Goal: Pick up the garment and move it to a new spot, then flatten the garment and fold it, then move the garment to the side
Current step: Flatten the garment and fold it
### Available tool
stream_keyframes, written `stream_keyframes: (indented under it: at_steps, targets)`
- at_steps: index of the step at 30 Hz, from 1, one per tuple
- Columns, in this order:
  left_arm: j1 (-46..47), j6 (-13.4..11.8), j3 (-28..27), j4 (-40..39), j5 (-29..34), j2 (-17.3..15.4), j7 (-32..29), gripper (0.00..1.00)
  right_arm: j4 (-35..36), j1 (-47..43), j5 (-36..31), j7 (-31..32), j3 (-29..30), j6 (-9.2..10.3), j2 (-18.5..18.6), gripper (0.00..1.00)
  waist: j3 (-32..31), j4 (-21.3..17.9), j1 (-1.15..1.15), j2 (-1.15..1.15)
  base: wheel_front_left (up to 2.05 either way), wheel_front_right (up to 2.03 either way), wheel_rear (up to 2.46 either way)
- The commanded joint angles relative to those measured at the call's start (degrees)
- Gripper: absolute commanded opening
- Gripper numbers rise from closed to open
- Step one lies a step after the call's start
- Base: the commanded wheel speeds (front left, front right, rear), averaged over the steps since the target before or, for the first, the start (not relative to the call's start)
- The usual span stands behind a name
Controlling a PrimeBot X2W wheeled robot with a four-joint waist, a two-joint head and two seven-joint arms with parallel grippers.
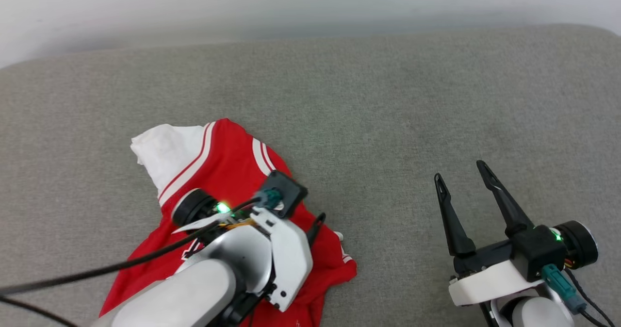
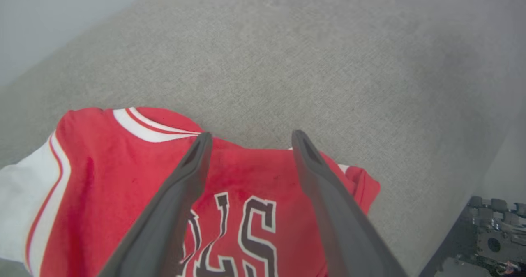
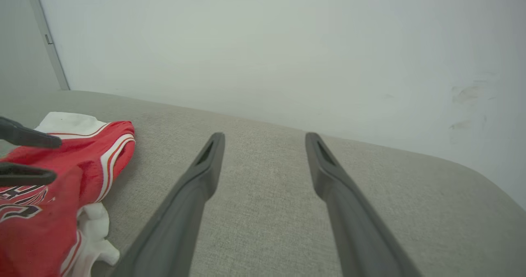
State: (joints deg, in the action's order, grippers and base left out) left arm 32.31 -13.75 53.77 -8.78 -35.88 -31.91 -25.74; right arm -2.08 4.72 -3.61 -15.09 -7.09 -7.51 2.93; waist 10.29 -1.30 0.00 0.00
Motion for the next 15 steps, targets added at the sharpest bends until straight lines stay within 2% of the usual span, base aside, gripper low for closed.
stream_keyframes:
  at_steps: [1, 10, 15]
  targets:
    - [1.7, 1.4, 1.1, 2.0, 0.2, 1.2, -0.8, 1.00, 0.3, 0.8, -0.4, -0.1, 0.2, 0.03, -0.1, 1.00, 1.6, -1.2, 0.00, 0.00, 0.00, 0.00, 0.00]
    - [6.2, 7.3, 6.3, 13.0, 0.8, 8.5, -2.1, 1.00, 0.7, 1.6, -0.1, -0.1, 0.3, 0.04, -0.1, 1.00, 5.1, -2.6, 0.00, 0.00, 0.00, 0.00, 0.00]
    - [8.2, 8.3, 9.4, 17.8, 4.3, 8.1, -3.7, 1.00, 0.8, 2.1, 0.3, -0.1, 0.7, 0.04, -0.1, 1.00, 6.1, -2.8, 0.00, 0.00, 0.00, 0.00, 0.00]
